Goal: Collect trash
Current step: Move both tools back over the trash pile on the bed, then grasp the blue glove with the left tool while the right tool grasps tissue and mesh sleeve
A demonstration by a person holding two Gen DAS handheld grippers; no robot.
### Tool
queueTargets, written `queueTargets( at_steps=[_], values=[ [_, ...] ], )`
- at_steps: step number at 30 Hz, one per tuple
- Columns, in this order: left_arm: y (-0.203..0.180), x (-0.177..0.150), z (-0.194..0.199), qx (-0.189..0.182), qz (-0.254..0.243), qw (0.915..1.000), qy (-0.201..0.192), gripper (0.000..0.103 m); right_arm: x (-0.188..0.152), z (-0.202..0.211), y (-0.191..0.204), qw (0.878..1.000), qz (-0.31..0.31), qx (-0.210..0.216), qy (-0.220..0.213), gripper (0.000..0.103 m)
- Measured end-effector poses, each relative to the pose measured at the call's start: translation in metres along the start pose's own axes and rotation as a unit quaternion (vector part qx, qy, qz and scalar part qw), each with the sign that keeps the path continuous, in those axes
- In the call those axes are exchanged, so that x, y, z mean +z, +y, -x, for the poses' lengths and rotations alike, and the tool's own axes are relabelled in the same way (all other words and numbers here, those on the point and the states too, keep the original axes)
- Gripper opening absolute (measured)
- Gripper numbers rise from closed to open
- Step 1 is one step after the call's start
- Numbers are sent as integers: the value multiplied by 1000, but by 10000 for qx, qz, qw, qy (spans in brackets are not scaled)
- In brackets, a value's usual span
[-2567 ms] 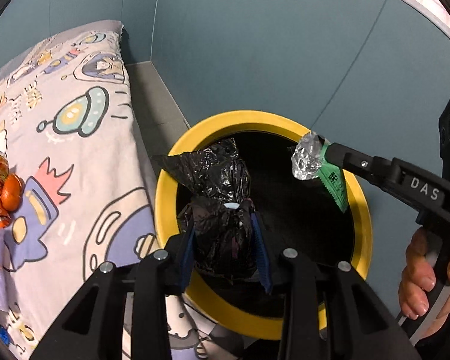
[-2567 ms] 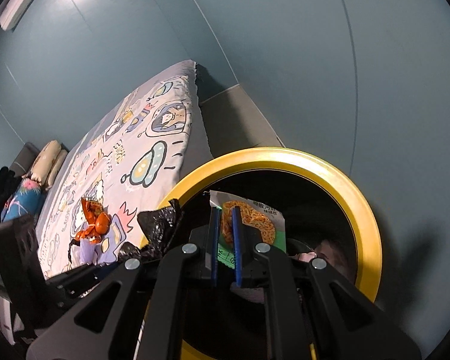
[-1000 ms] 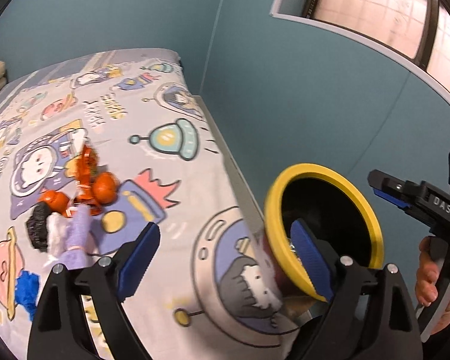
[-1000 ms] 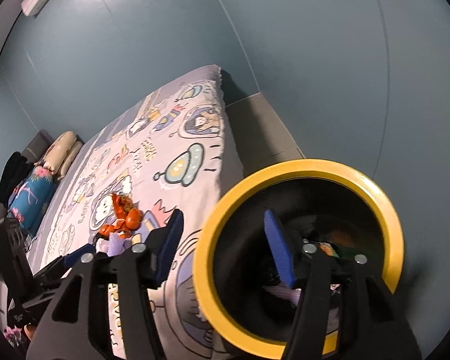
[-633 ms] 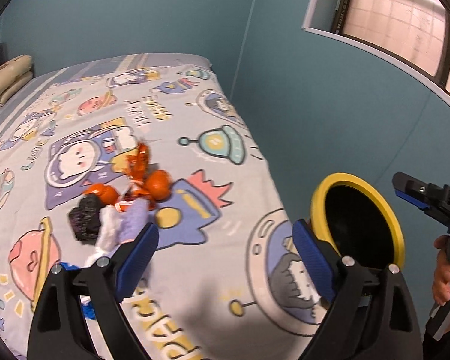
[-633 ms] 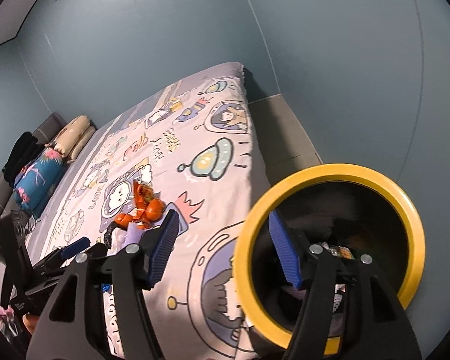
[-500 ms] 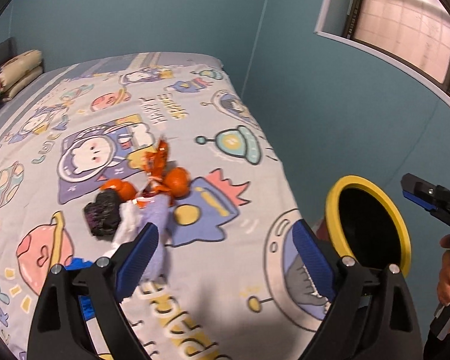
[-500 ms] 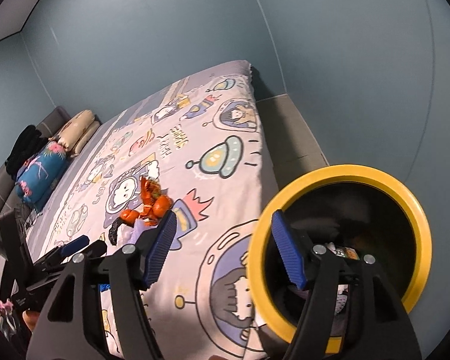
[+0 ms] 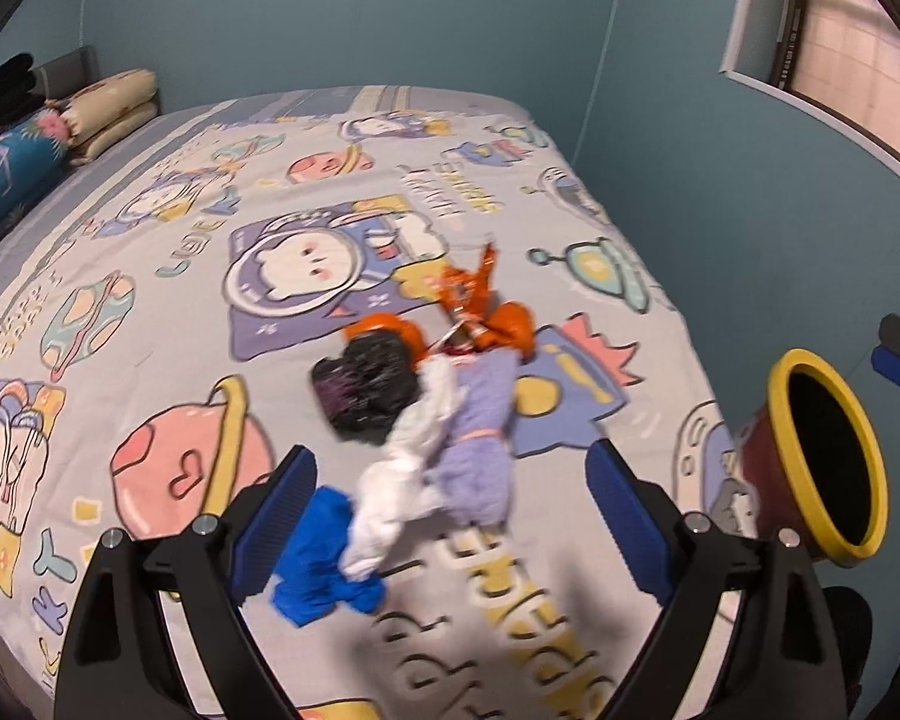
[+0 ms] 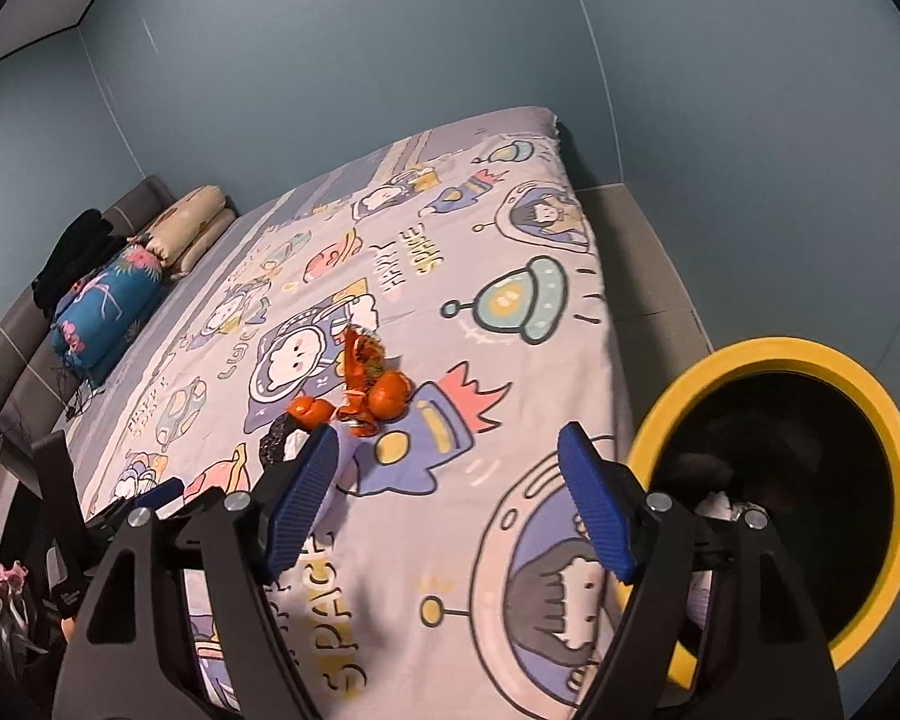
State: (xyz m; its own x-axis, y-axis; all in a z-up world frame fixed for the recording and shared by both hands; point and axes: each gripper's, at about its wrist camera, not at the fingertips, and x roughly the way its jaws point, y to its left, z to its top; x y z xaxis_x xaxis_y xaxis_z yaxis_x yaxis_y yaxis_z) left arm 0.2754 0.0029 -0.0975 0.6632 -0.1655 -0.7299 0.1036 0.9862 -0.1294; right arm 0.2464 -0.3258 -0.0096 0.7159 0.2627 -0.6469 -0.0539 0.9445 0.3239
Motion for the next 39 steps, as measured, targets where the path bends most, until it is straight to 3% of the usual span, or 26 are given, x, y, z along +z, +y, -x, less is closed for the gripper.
queueTargets(
  at_steps=[7, 10, 16, 26, 33, 39],
  values=[
    [35, -13, -10, 159, 209, 9996, 139, 88, -1, -23, 34, 9995, 289, 7, 130, 72],
    [47, -19, -16, 183, 272, 9992, 206, 88, -3, -32, 47, 9991, 399, 16, 135, 79],
    [64, -29, -28, 162, 375, 9985, 365, 88, -6, -51, 70, 9978, 621, -21, 244, 81],
    [77, -45, -43, -1, 555, 9971, 526, 88, -20, -105, 88, 9942, 580, 208, 877, 82],
    [83, -53, -50, -136, 654, 9960, 597, 88, -32, -148, 108, 9872, 835, 330, 1321, 82],
    [90, -55, -53, -209, 732, 9953, 592, 88, -36, -183, 121, 9805, 705, 527, 1759, 82]
  ],
)
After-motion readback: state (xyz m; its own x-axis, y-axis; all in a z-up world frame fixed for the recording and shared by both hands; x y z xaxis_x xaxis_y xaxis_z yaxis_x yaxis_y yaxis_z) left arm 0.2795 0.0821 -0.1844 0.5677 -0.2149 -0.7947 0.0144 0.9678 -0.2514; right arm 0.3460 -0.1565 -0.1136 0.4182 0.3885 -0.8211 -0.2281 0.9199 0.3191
